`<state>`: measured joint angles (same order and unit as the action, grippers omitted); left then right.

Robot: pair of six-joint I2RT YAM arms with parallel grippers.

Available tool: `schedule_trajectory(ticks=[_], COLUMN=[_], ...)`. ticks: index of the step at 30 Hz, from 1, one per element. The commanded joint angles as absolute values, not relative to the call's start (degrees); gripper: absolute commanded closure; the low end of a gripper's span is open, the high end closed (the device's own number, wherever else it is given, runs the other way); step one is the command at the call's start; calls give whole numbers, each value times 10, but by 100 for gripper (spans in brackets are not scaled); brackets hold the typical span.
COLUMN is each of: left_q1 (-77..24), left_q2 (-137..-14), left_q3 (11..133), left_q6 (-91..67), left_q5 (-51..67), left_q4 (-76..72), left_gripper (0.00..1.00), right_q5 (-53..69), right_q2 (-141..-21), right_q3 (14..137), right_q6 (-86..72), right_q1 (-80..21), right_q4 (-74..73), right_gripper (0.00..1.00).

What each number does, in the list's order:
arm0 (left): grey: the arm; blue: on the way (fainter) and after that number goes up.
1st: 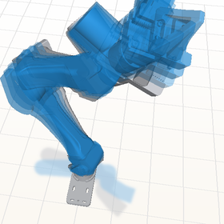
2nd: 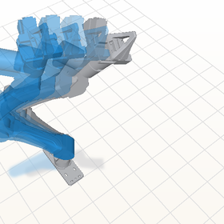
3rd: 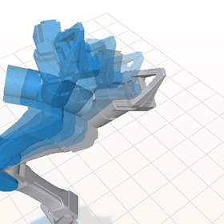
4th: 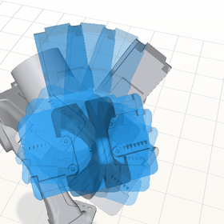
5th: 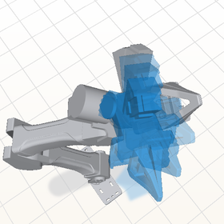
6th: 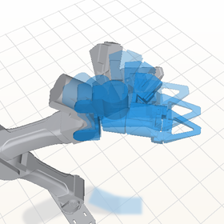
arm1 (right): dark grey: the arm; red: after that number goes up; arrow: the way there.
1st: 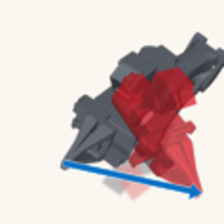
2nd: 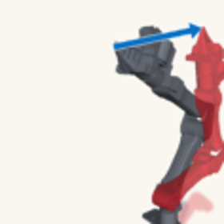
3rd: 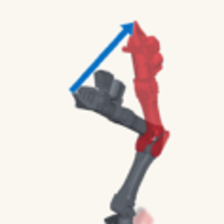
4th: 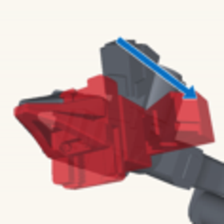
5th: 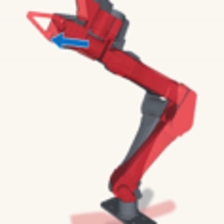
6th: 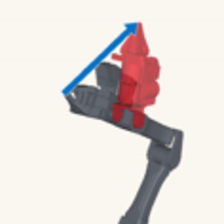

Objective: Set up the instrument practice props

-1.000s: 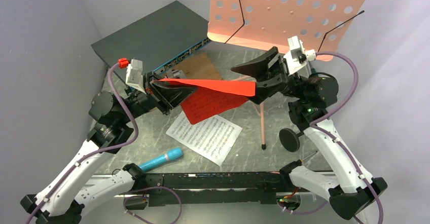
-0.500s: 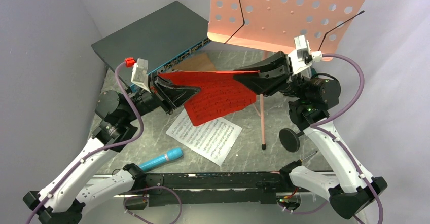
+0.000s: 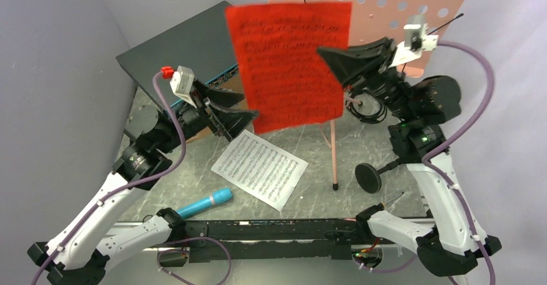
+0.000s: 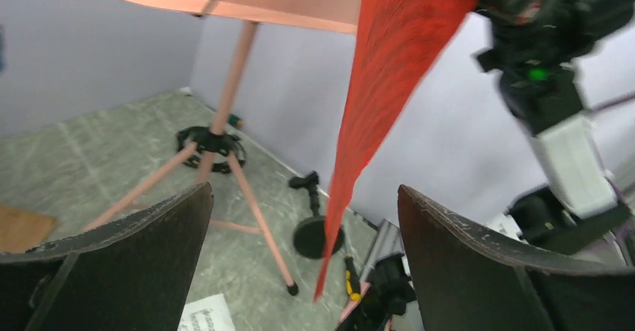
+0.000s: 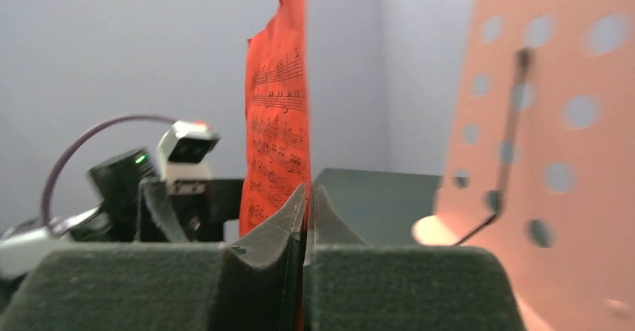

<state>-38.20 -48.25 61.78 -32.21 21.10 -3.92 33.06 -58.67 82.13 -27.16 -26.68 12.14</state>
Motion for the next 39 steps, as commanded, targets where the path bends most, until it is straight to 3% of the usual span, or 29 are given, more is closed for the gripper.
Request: schedule_trajectory(ticks=[1,8,14,19,22,33,39], left_q1=[-381,-381,-381,-381,-381,-382,-382], left_q2=[-518,-631,-706,-774,-805,-871,-809], left_q3=[709,848,910,967,999,1064,979], left_q6=[-283,-296,-312,-333,-342,-345,-338], left_q5=[91,29,69,98,119,142,95], left_q4=[88,167,114,72,39,-61,-69], left_gripper=[1,1,4,8,17,36,32], right_q5=[119,-84,-174,-192,-198,-172,-172], right_q2=[-606,-628,-656,-661,-678,-695,-696], right_q3=[956,1064,1134,1154,1178,1162,1148], right_q6=[-150,-59,-6,31,45,54,64], right_q1=[-261,-261,-260,-261,-261,-261,-261], right_q4=[-88,-157,-168,-135,-130,-67,-51], right_gripper=[100,100,100,100,100,100,100])
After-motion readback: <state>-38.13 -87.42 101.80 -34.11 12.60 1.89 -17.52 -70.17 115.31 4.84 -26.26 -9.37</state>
